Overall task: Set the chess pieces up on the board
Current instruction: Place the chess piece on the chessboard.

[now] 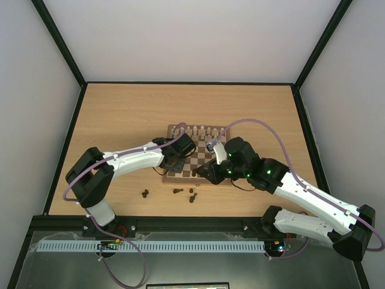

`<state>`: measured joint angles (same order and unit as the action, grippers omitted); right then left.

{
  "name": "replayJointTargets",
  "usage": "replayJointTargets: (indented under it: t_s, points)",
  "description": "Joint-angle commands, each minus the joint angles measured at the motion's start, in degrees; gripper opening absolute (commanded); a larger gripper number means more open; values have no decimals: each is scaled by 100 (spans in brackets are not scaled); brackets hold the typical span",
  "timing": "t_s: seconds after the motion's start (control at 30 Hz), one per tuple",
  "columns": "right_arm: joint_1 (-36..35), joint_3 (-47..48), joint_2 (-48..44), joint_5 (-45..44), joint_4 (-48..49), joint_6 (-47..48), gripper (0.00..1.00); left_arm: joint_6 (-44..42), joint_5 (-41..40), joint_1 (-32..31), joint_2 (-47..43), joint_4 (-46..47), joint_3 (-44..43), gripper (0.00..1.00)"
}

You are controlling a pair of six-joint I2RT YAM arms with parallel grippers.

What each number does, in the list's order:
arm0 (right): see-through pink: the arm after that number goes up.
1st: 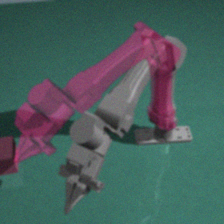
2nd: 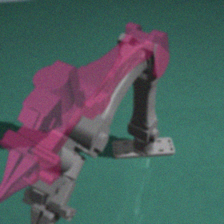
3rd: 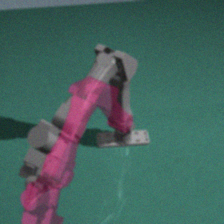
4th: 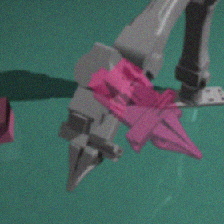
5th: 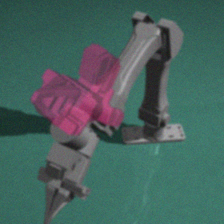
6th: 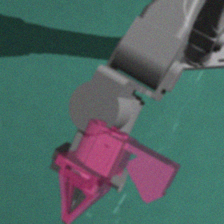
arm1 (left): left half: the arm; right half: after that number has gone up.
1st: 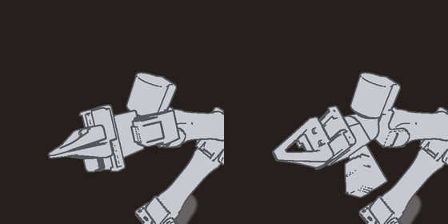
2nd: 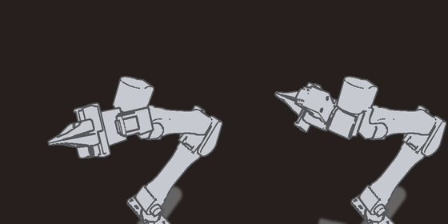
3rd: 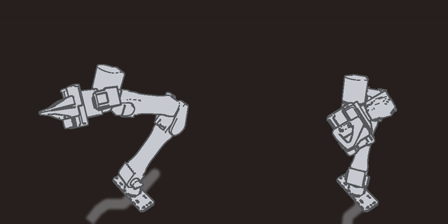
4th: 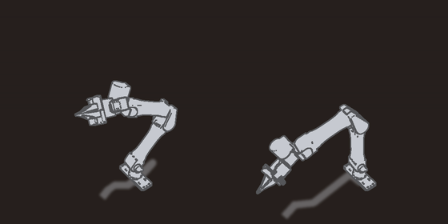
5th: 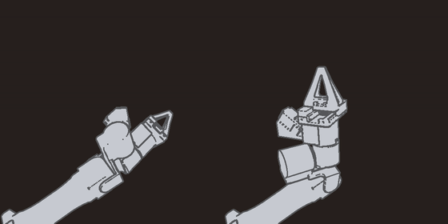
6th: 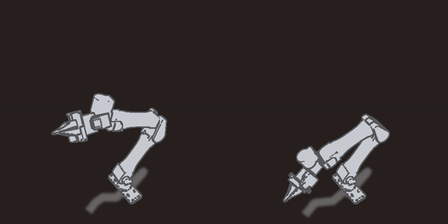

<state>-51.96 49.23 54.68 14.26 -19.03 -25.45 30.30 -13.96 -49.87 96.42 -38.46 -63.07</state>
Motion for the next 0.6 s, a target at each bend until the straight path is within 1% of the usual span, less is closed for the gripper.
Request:
replayJointTargets:
  t_s: [0.0,0.23,0.33,0.4,0.47,0.57]
  points:
    - [21,-64,-106,15,-145,102,9,-78,95,-32,52,6,-178,26]
    - [18,-72,-106,25,-145,102,9,-52,70,-31,-30,40,-208,26]
    - [14,-80,-106,37,-149,102,9,-32,-21,-29,-170,-31,-272,28]
    - [18,-71,-105,24,-169,102,9,-17,-91,-32,-322,-78,-315,34]
    - [14,-70,-106,37,-174,102,9,-18,-106,-27,-504,-88,-370,43]
    - [15,-27,-60,43,-196,104,9,-11,-127,-31,-846,-100,-441,50]
